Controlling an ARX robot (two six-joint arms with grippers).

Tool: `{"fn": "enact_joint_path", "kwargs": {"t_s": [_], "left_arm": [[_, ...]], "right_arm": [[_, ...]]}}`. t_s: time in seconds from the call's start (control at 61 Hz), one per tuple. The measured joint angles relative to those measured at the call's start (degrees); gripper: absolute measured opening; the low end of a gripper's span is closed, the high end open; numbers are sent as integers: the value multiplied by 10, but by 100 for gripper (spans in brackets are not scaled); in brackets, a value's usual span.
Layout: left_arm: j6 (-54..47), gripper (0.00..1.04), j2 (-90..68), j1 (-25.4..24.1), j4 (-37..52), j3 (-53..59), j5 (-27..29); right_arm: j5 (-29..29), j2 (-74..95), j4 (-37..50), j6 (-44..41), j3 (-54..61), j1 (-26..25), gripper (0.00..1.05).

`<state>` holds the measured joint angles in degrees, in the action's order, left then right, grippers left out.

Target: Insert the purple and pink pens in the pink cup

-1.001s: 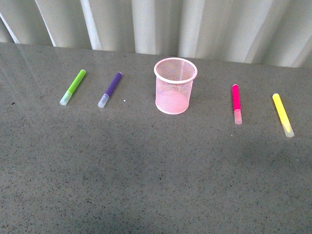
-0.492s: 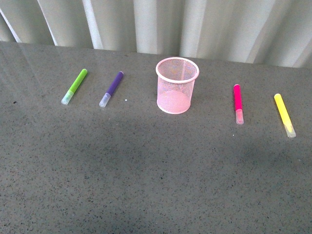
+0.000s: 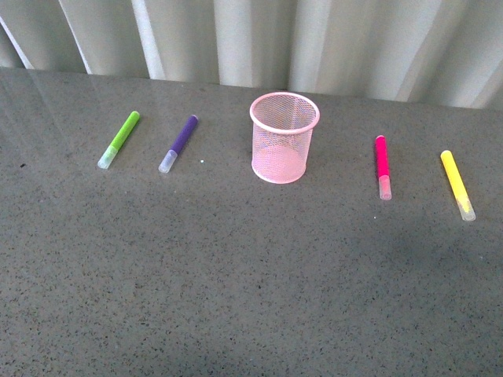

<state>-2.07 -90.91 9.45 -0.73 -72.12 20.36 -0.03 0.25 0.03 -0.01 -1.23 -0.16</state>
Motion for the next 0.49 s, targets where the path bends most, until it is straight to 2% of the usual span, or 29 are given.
{"fn": "enact_joint_path", "kwargs": {"t_s": [0.312,0.492], "left_arm": [[-2,98,-215,53,-234,-202,-68],[31,98,-296,59,-268,-226,-87]], "right_arm": [[0,0,0,0,0,0,98],[0,0,0,0,0,0,98]]}}
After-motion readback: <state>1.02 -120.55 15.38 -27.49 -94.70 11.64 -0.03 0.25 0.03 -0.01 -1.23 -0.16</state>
